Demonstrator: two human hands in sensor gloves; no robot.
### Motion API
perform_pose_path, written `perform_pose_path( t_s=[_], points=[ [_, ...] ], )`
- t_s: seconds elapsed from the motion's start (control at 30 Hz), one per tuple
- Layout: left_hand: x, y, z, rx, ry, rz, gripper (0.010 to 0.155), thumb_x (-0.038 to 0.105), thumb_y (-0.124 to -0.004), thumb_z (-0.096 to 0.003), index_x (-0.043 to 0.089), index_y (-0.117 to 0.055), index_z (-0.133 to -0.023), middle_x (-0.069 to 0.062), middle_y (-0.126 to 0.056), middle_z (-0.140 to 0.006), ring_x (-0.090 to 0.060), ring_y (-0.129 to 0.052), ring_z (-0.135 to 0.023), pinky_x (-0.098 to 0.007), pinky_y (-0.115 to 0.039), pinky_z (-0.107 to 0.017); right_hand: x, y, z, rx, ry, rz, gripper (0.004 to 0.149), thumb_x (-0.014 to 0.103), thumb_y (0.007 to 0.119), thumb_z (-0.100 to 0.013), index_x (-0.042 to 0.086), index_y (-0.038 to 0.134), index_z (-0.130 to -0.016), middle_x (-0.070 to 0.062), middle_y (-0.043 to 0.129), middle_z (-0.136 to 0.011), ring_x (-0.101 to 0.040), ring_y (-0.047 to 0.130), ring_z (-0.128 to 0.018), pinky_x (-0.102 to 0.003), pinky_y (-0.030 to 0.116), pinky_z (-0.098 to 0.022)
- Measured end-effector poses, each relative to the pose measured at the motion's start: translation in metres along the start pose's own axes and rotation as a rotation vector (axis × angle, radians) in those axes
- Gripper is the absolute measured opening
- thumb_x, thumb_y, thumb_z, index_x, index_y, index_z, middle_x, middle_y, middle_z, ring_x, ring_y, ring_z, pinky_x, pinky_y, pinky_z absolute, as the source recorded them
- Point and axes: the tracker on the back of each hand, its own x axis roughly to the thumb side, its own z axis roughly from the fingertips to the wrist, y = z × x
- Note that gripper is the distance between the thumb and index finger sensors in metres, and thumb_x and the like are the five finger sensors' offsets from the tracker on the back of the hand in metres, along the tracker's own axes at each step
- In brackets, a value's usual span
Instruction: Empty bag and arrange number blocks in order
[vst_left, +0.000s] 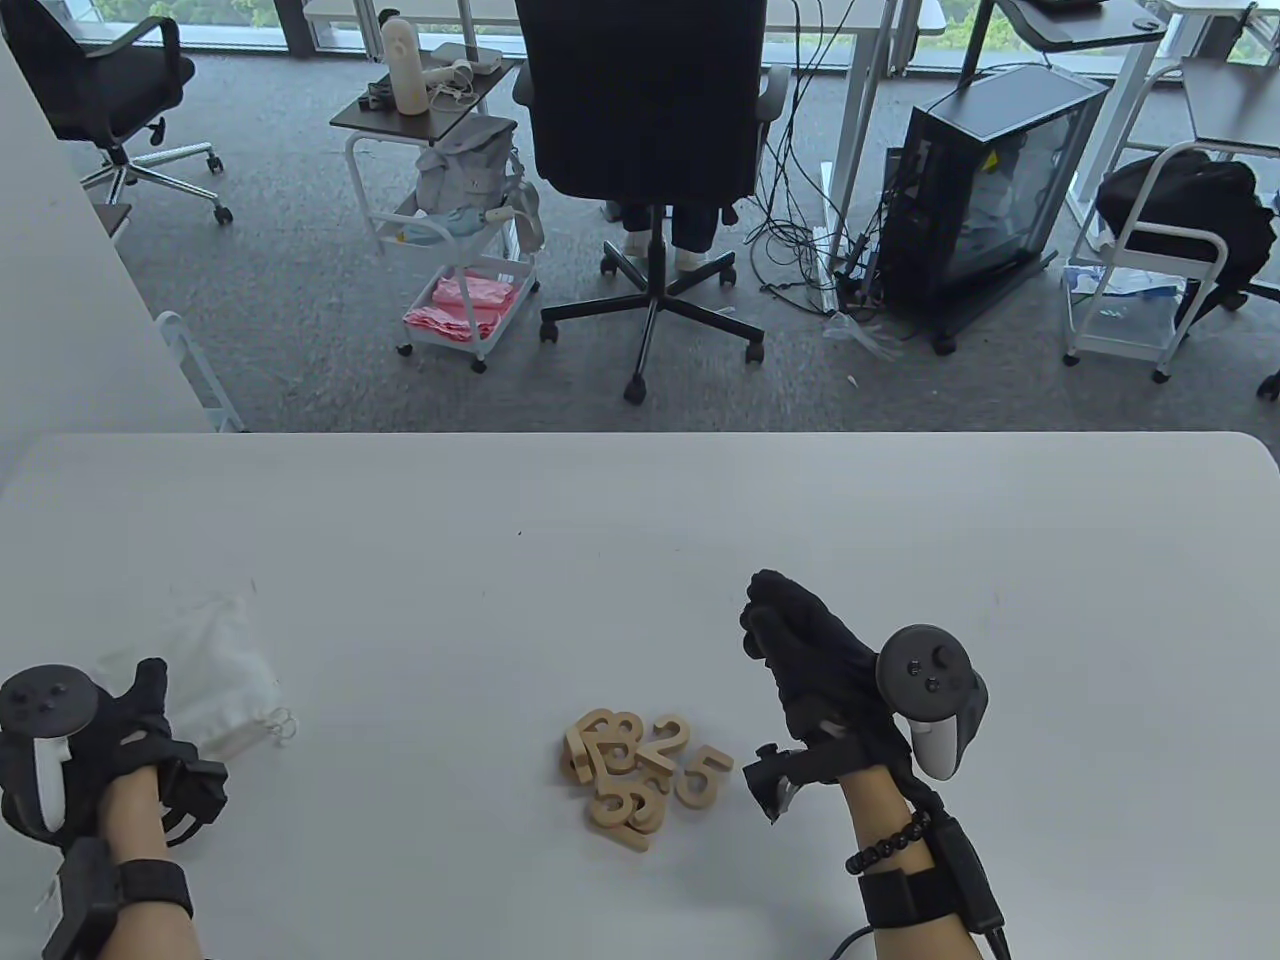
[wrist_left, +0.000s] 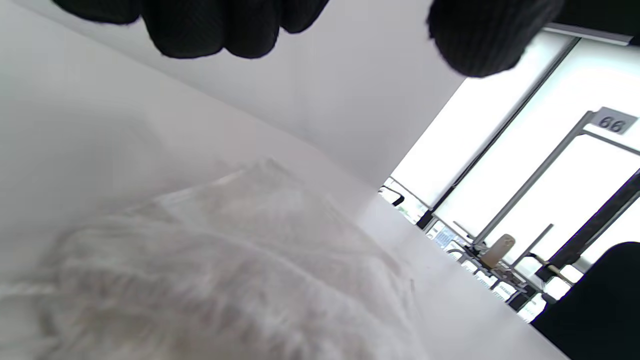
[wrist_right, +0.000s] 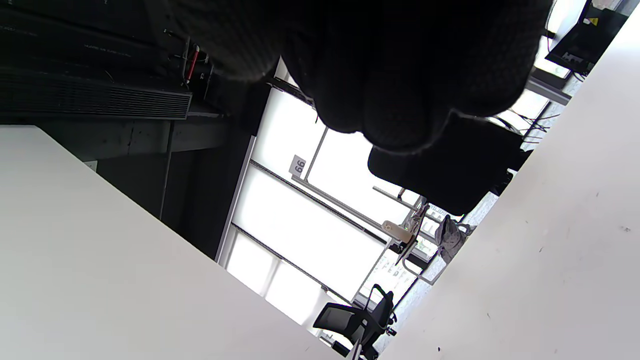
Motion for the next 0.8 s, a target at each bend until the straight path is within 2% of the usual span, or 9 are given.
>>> perform_pose_path(
  t_s=[0.1,0.23,0.4,0.43,0.6,0.73,0.8],
  points=[
    [0.029,0.004,0.012,0.000,-0.152,-0.009,0.091,0.056,-0.071,-0.0513,-0.005,-0.040,-0.112,-0.037,-0.044,-0.109,-0.065,-0.056,-0.097,-0.079,-0.051,-0.063,-0.003,-0.002,0.005,-0.008,-0.005,0.059,0.052,0.034,0.074,-0.056,0.007,0.071,-0.100,-0.018,0.086,-0.089,-0.038,0.096,-0.069,-0.053,0.084,-0.054],
    [0.086,-0.004,0.044,-0.025,-0.414,-0.049,0.090,0.057,-0.071,-0.0510,-0.001,-0.042,-0.113,-0.035,-0.044,-0.111,-0.063,-0.055,-0.099,-0.079,-0.051,-0.064,-0.005,-0.002,0.014,0.000,-0.026,0.167,0.055,0.036,0.075,-0.055,0.006,0.070,-0.101,-0.022,0.081,-0.094,-0.044,0.092,-0.075,-0.058,0.081,-0.057],
    [0.152,-0.041,0.107,-0.117,-0.733,-0.132,0.088,0.057,-0.072,-0.0504,0.002,-0.045,-0.113,-0.032,-0.049,-0.112,-0.061,-0.059,-0.101,-0.077,-0.053,-0.066,0.005,-0.001,0.019,0.005,-0.098,0.337,0.057,0.038,0.076,-0.054,0.007,0.070,-0.102,-0.025,0.077,-0.098,-0.048,0.088,-0.080,-0.062,0.078,-0.060],
    [0.163,-0.053,0.122,-0.175,-0.792,-0.160,0.086,0.057,-0.072,-0.0508,0.003,-0.047,-0.114,-0.031,-0.050,-0.113,-0.060,-0.060,-0.101,-0.077,-0.054,-0.066,0.008,0.000,0.021,0.012,-0.117,0.379,0.058,0.038,0.077,-0.054,0.007,0.070,-0.102,-0.025,0.077,-0.099,-0.049,0.088,-0.081,-0.062,0.077,-0.060],
    [0.182,-0.108,0.170,-0.384,-0.962,-0.246,0.084,0.054,-0.075,-0.0503,0.005,-0.050,-0.114,-0.029,-0.055,-0.113,-0.058,-0.063,-0.102,-0.077,-0.055,-0.067,0.016,0.007,0.028,0.029,-0.165,0.518,0.059,0.039,0.077,-0.053,0.007,0.070,-0.102,-0.026,0.075,-0.100,-0.051,0.086,-0.082,-0.064,0.076,-0.061],
    [0.181,-0.136,0.186,-0.594,-1.028,-0.268,0.086,0.053,-0.077,-0.0497,0.005,-0.047,-0.114,-0.029,-0.053,-0.114,-0.059,-0.062,-0.103,-0.078,-0.054,-0.067,0.020,0.011,0.033,0.043,-0.190,0.567,0.059,0.039,0.077,-0.054,0.006,0.070,-0.102,-0.027,0.074,-0.100,-0.052,0.085,-0.083,-0.064,0.075,-0.061],
    [0.179,-0.146,0.193,-0.654,-1.063,-0.271,0.088,0.053,-0.079,-0.0490,0.006,-0.045,-0.115,-0.028,-0.051,-0.115,-0.060,-0.059,-0.104,-0.078,-0.052,-0.068,0.021,0.015,0.035,0.071,-0.194,0.597,0.059,0.039,0.077,-0.054,0.007,0.070,-0.102,-0.028,0.074,-0.101,-0.053,0.084,-0.083,-0.065,0.074,-0.061]
  ],
)
